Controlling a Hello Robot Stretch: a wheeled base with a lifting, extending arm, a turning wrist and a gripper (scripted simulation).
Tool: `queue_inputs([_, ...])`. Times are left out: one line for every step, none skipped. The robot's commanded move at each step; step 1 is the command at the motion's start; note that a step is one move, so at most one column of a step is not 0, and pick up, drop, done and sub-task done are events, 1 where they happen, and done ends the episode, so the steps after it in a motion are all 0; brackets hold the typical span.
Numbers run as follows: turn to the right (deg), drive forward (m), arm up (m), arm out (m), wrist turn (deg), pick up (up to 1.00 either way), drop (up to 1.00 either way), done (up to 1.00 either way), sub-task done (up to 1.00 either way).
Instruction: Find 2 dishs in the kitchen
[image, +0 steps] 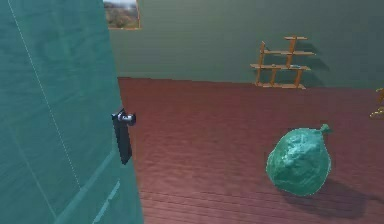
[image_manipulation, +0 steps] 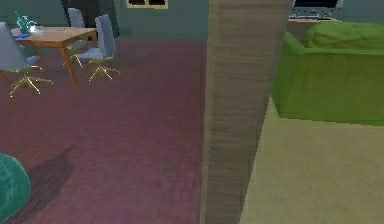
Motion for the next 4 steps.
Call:
queue_inputs([0.0,0.10,0.00,0.00,0.0,0.00,0.00,0.00,0.00])
queue_inputs([45.0,0.00,0.00,0.00,0.0,0.00,0.00,0.00,0.00])
queue_inputs([6.0,0.00,0.00,0.00,0.0,0.00,0.00,0.00,0.00])
queue_inputs([0.0,0.35,0.00,0.00,0.0,0.00,0.00,0.00,0.00])
